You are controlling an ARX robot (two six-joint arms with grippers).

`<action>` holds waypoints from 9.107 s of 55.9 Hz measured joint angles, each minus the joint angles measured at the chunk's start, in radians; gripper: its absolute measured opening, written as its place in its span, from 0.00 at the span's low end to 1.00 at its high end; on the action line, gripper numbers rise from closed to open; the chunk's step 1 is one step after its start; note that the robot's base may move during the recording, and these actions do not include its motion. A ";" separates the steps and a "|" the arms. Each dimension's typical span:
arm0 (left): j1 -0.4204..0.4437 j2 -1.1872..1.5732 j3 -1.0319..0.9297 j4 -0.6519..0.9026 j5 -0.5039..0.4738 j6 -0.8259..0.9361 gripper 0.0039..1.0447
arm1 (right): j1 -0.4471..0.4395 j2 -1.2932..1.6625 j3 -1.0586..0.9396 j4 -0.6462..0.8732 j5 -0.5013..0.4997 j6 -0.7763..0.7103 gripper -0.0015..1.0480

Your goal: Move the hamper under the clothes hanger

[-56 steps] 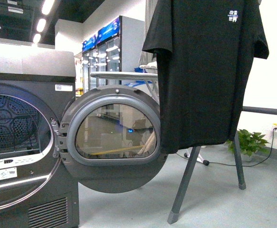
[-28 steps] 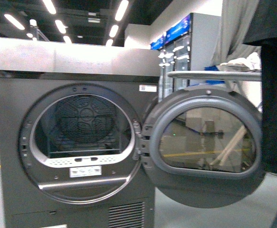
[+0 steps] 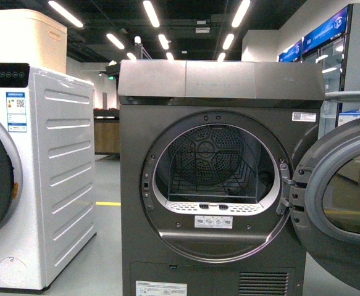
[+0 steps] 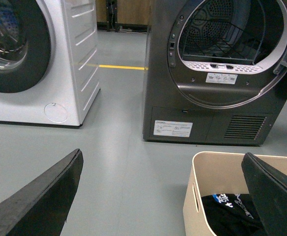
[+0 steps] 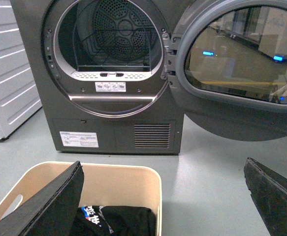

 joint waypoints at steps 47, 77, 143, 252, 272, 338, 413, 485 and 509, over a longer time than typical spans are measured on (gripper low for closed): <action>0.076 1.444 0.484 0.462 -0.011 -0.183 0.94 | 0.006 1.390 0.365 0.626 -0.170 0.148 0.92; -0.143 2.092 0.925 0.330 -0.151 -0.092 0.94 | 0.000 2.002 0.671 0.629 -0.063 0.145 0.92; -0.274 2.417 1.279 0.222 -0.130 -0.101 0.94 | -0.005 2.362 1.006 0.533 0.108 0.050 0.92; -0.320 2.566 1.443 0.082 -0.193 -0.253 0.04 | -0.006 2.475 1.110 0.458 0.071 0.010 0.03; -0.319 2.493 1.398 0.082 -0.197 -0.256 0.04 | -0.004 2.401 1.086 0.444 0.053 -0.013 0.03; -0.305 2.474 1.373 0.093 -0.214 -0.262 0.04 | 0.005 2.401 1.064 0.466 0.022 -0.014 0.03; -0.321 2.462 1.374 0.100 -0.205 -0.262 0.04 | -0.014 2.403 1.062 0.469 0.031 -0.013 0.03; -0.329 2.476 1.321 0.339 -0.282 -0.285 0.04 | -0.016 2.409 1.050 0.520 0.009 0.010 0.03; -0.312 2.630 1.645 0.206 -0.304 -0.268 0.04 | 0.005 2.533 1.346 0.421 -0.045 0.168 0.03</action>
